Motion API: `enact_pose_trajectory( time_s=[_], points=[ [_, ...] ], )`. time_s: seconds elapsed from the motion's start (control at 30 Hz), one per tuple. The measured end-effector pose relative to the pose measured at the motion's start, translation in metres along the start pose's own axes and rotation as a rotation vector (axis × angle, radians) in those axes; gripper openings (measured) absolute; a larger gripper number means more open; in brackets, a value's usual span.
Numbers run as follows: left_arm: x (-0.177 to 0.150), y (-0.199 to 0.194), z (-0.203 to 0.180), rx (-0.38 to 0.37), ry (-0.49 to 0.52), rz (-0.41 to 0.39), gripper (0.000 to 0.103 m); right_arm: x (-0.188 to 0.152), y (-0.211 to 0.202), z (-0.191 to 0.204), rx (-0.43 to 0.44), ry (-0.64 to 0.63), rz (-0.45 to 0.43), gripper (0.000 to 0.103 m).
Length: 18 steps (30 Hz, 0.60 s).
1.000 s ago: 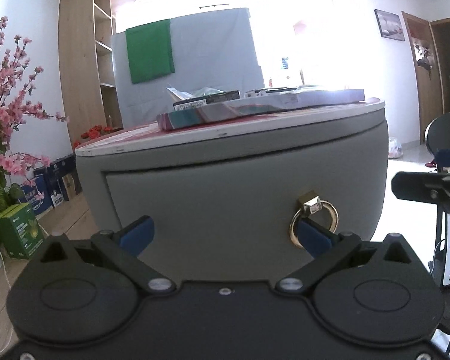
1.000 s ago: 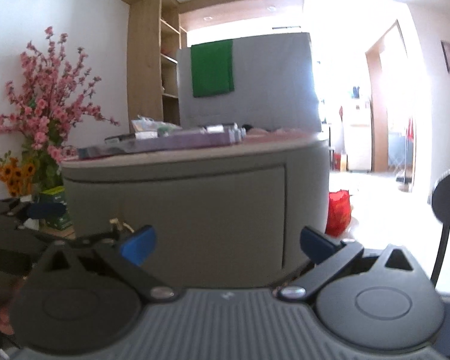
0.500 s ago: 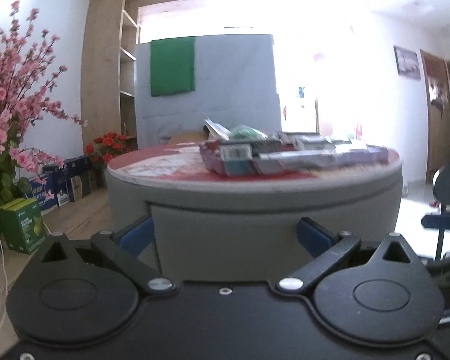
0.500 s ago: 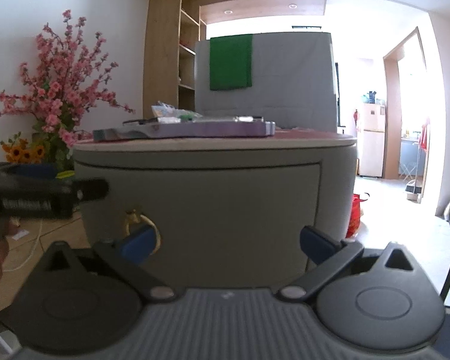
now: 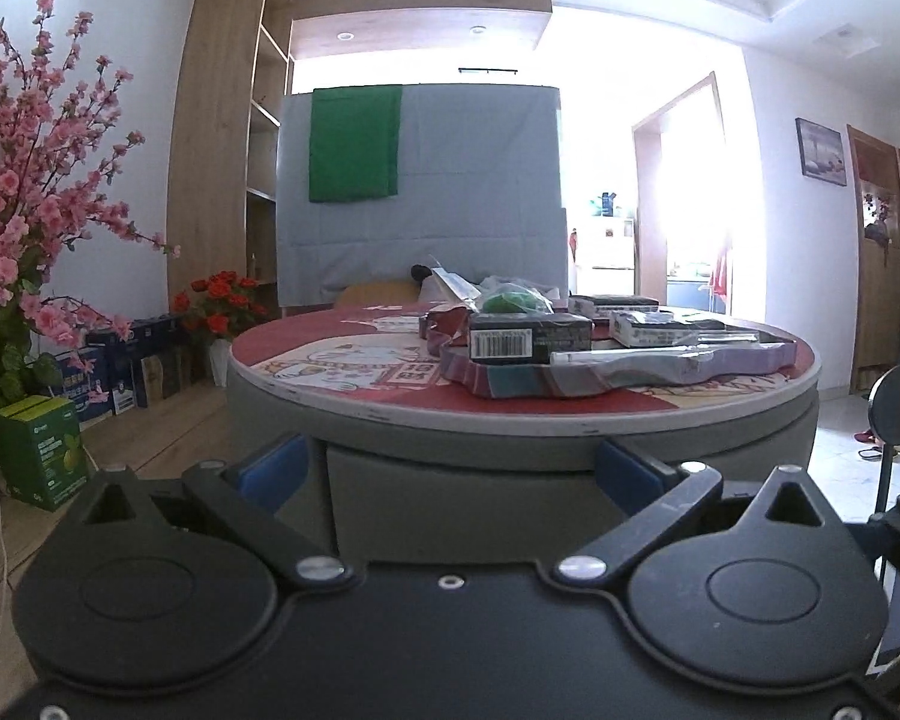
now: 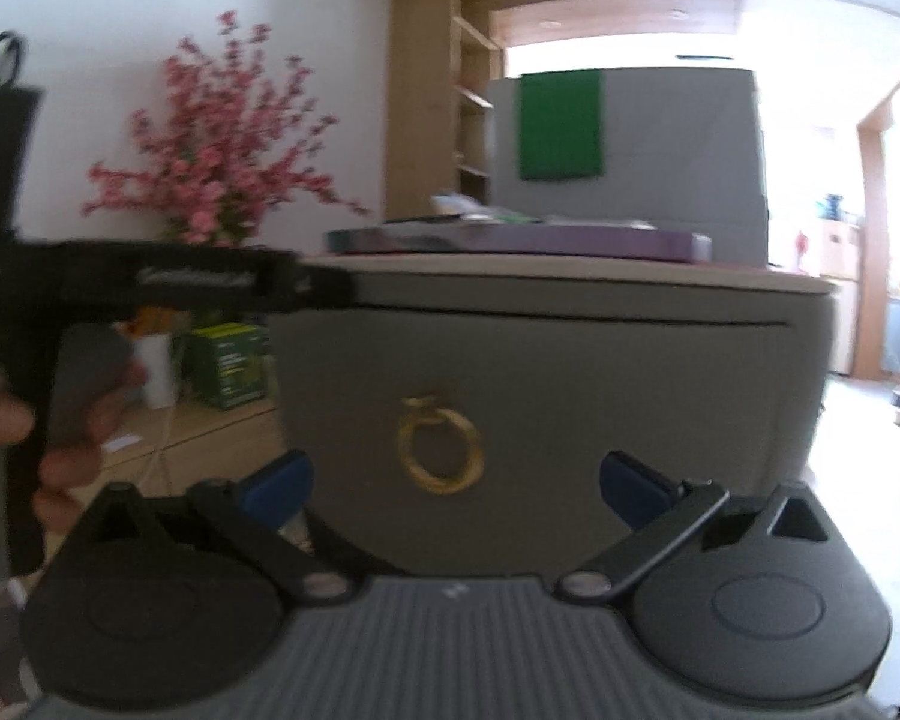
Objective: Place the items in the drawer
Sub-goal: 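Lower the right tool and align its fingers around the gold ring pull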
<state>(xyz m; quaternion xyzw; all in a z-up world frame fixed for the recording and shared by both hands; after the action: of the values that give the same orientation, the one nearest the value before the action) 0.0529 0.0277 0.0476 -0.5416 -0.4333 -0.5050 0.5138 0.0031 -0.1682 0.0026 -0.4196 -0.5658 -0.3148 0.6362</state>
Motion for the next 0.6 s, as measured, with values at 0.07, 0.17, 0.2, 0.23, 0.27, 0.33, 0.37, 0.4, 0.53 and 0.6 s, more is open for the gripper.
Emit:
enact_pose_trajectory(
  time_s=[0.07,0.17,0.2,0.23,0.27,0.33,0.37,0.4,0.53,0.6],
  points=[
    [0.001,0.001,0.003,0.003,-0.001,-0.002,0.103,-0.001,0.001,0.005,0.049,-0.010,-0.008,0.102],
    [0.001,0.003,0.007,-0.010,-0.022,0.008,0.103,-0.002,0.002,0.009,0.116,-0.013,-0.019,0.102],
    [0.001,0.003,0.007,-0.011,-0.023,0.008,0.103,-0.002,0.003,0.011,0.126,-0.016,-0.022,0.102],
    [0.001,0.003,0.007,-0.011,-0.021,0.007,0.103,-0.002,0.004,0.012,0.135,-0.018,-0.024,0.102],
    [0.001,0.003,0.007,-0.010,-0.018,0.006,0.103,-0.002,0.005,0.012,0.134,-0.021,-0.026,0.102],
    [0.001,0.003,0.006,-0.007,-0.013,0.006,0.103,-0.002,0.007,0.013,0.130,-0.025,-0.029,0.102],
    [0.001,0.003,0.006,-0.004,-0.013,0.008,0.103,-0.002,0.008,0.012,0.127,-0.022,-0.028,0.102],
    [0.001,0.003,0.006,-0.002,-0.013,0.009,0.103,-0.002,0.009,0.011,0.129,-0.014,-0.024,0.102],
    [-0.001,0.001,0.009,0.012,-0.020,0.014,0.103,-0.003,0.011,0.010,0.134,-0.007,-0.028,0.102],
    [-0.002,0.000,0.012,0.016,-0.032,0.016,0.103,-0.003,0.012,0.011,0.140,-0.011,-0.031,0.102]
  ],
)
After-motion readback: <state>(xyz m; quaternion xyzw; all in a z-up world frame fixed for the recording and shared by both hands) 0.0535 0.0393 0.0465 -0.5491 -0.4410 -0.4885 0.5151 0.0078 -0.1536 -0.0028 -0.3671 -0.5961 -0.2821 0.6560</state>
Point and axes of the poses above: each gripper's, at about its wrist camera, not at the fingertips, and y roughly the way its jaws point, z to its left, x to its top, the point moved 1 cm from there along y, roughly the way its jaws point, and after that the axes turned 2 degrees about -z, right-handed, at the moved point
